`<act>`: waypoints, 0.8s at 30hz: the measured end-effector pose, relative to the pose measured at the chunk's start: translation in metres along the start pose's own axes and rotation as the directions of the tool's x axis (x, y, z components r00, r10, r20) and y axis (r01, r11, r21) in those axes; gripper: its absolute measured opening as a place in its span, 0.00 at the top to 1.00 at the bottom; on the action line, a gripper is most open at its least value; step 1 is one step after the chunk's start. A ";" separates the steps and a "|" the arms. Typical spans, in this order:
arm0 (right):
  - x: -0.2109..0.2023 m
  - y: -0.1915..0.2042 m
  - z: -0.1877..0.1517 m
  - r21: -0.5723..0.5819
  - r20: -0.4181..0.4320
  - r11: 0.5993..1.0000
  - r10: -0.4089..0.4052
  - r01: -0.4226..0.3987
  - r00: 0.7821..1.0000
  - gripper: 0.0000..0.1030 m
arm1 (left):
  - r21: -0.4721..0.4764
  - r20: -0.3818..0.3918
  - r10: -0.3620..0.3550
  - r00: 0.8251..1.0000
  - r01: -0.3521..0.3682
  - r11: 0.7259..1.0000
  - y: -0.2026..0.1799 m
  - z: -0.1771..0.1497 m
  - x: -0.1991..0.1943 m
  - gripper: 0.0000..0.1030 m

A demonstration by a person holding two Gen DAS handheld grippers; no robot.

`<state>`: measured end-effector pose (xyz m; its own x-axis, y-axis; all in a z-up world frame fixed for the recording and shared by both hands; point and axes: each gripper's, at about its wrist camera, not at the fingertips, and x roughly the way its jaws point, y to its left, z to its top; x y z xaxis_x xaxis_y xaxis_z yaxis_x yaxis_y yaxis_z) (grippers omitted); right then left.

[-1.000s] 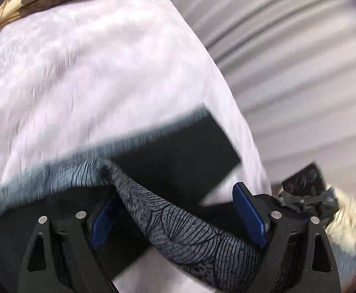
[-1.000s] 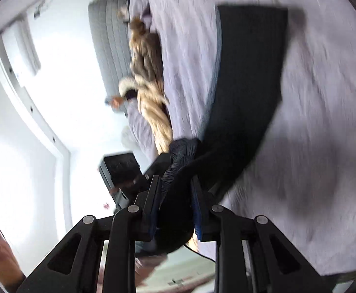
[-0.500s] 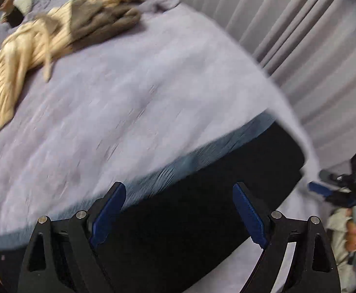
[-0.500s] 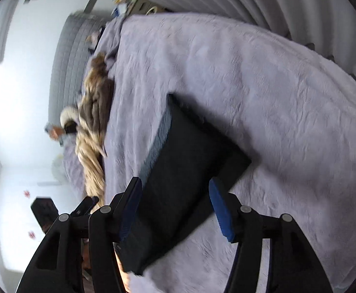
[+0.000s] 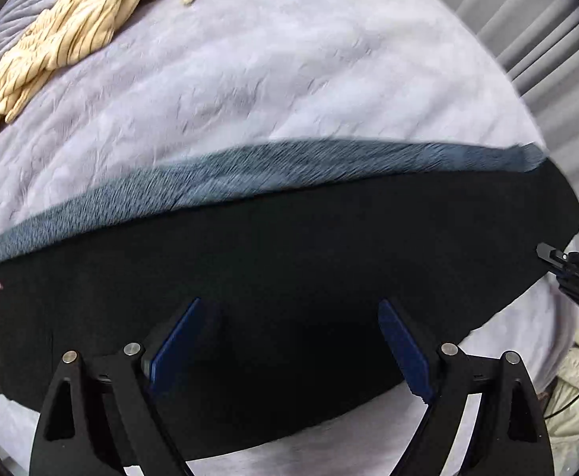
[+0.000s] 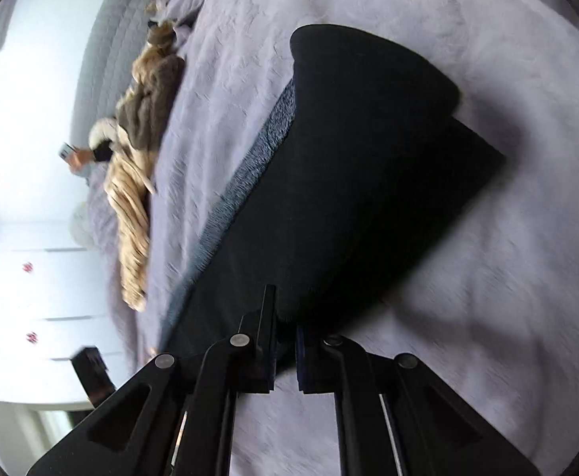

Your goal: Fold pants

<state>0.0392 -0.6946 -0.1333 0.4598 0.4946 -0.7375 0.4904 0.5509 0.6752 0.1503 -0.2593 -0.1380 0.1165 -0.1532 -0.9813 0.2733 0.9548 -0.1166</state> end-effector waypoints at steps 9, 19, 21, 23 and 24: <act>-0.022 -0.006 -0.010 -0.055 0.023 0.994 -0.090 0.091 0.996 0.81 | 0.036 0.018 0.013 1.000 -0.014 0.999 0.005 0.000 -0.009 0.13; -0.015 0.038 0.049 -0.259 0.177 0.885 -0.350 0.386 0.920 0.85 | 0.036 0.124 0.141 0.982 -0.147 0.989 -0.021 0.062 0.037 0.13; 0.000 0.020 0.058 -0.250 0.148 0.873 -0.393 0.419 0.907 0.89 | 0.002 0.130 0.150 0.980 -0.151 0.988 -0.009 0.074 0.045 0.08; 0.001 0.015 0.065 -0.251 0.169 0.876 -0.380 0.412 0.909 0.90 | -0.065 0.118 0.186 0.975 -0.180 0.982 0.017 0.086 0.042 0.07; 0.000 0.015 0.068 -0.238 0.171 0.882 -0.375 0.407 0.911 0.90 | -0.099 0.109 0.215 0.971 -0.205 0.974 0.032 0.089 0.036 0.07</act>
<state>0.0967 -0.7319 -0.1220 0.3618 0.1290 -0.9233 0.4436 0.8473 0.2922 0.2484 -0.2571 -0.1638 0.2760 0.0288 -0.9607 0.1479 0.9864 0.0721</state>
